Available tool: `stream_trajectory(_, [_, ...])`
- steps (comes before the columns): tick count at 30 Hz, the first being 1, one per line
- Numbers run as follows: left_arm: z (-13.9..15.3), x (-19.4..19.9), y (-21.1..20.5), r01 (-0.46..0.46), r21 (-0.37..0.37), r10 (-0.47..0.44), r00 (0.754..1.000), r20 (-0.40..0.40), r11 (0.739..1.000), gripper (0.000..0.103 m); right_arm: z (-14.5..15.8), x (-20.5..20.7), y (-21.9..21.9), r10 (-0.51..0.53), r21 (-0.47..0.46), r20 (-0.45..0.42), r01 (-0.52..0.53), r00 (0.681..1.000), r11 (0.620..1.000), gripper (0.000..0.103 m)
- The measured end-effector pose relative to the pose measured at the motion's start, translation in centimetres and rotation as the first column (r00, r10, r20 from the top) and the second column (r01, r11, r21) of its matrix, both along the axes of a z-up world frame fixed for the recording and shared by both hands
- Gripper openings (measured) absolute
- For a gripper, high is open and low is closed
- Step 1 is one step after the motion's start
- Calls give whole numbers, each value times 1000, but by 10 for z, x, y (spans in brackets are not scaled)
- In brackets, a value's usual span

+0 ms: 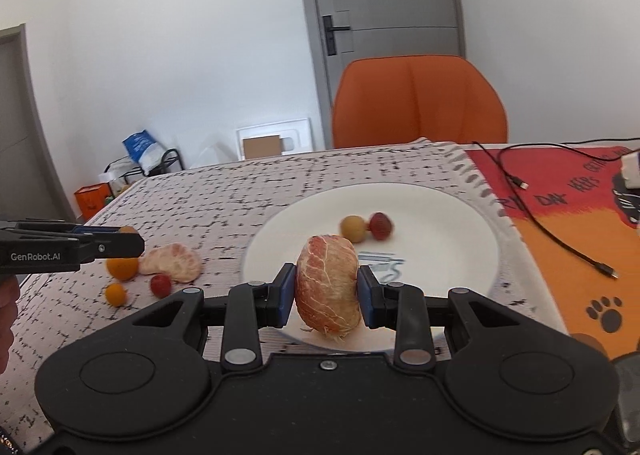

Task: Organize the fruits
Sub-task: 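Carry the brown fruit and pomelo segment in both tools over the white plate, then open both tools to release the brown fruit and pomelo segment onto the plate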

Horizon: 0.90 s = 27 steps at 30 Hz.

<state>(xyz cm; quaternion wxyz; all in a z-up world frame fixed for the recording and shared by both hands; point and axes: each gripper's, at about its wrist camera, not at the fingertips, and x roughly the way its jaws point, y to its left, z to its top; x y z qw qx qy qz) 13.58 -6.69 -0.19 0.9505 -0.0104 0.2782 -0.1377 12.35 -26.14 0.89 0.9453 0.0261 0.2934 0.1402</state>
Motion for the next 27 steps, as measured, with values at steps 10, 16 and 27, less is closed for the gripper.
stream_trajectory(10, [-2,18,-33,93,16,-93,996,-2,996,24,-5,6,-24,-93,-21,-2,93,996,995,32])
stream_trajectory(16, [-3,28,-56,142,42,-142,990,-7,989,24,-4,-1,-32,-117,0,23,117,993,993,36])
stream_trajectory(27, [6,36,-83,178,46,-179,984,13,983,24,1,-11,-42,-114,34,33,113,993,993,39])
